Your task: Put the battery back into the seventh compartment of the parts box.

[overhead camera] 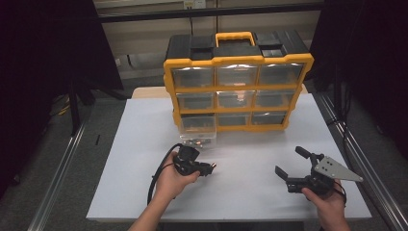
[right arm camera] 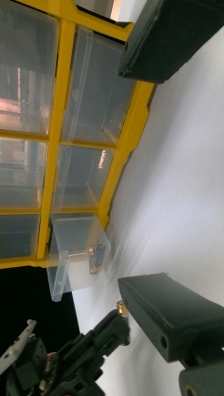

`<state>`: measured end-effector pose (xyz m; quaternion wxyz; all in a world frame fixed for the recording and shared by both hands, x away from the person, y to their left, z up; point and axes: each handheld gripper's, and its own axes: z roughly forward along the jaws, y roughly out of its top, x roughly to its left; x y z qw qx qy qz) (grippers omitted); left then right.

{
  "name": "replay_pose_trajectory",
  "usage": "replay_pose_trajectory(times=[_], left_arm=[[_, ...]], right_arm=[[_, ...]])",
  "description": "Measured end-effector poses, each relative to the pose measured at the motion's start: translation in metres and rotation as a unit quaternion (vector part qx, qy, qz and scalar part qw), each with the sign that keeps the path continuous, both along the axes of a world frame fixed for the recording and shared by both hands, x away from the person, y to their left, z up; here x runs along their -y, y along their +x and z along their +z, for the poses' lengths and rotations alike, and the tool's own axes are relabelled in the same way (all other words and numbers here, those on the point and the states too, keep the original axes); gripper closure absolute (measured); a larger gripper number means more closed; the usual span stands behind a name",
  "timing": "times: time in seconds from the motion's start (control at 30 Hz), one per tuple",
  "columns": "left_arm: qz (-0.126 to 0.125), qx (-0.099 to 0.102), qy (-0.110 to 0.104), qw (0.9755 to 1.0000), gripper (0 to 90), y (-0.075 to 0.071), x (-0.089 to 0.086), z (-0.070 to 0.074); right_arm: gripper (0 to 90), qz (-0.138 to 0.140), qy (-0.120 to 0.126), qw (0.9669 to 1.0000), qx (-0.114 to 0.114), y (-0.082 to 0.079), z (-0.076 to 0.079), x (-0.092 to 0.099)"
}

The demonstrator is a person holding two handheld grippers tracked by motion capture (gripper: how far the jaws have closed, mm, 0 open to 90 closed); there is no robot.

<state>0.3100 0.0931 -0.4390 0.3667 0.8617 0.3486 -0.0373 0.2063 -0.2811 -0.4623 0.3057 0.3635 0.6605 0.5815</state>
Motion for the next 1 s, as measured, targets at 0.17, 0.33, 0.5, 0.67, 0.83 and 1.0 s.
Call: replay_pose_trajectory(times=[0.17, 0.33, 0.5, 0.67, 0.83, 1.0], left_arm=[[0.007, 0.002, -0.003, 1.0000, 77.5, 0.006, -0.003, 0.011], [0.013, 0.001, -0.006, 0.9999, 77.6, 0.012, -0.005, 0.022], [0.020, 0.002, -0.009, 0.9998, 77.5, 0.018, -0.005, 0.033], [0.022, 0.003, -0.011, 0.9997, 77.5, 0.023, -0.005, 0.043], [0.026, 0.002, -0.010, 0.9996, 77.5, 0.028, -0.005, 0.052], [0.030, 0.002, -0.009, 0.9995, 77.5, 0.033, -0.004, 0.060]], right_arm=[[1.5, 0.000, 0.000, 1.0000, 0.000, 0.000, 0.000, 0.000], [1.5, 0.001, 0.000, 1.0000, 0.001, 0.000, 0.000, 0.000], [1.5, 0.000, -0.001, 1.0000, 0.000, 0.000, 0.000, 0.000], [1.5, -0.001, 0.000, 1.0000, 0.000, 0.000, 0.000, 0.000], [1.5, -0.001, 0.000, 1.0000, 0.000, 0.000, 0.000, 0.000], [1.5, -0.001, 0.000, 1.0000, 0.000, 0.000, 0.000, 0.000]])
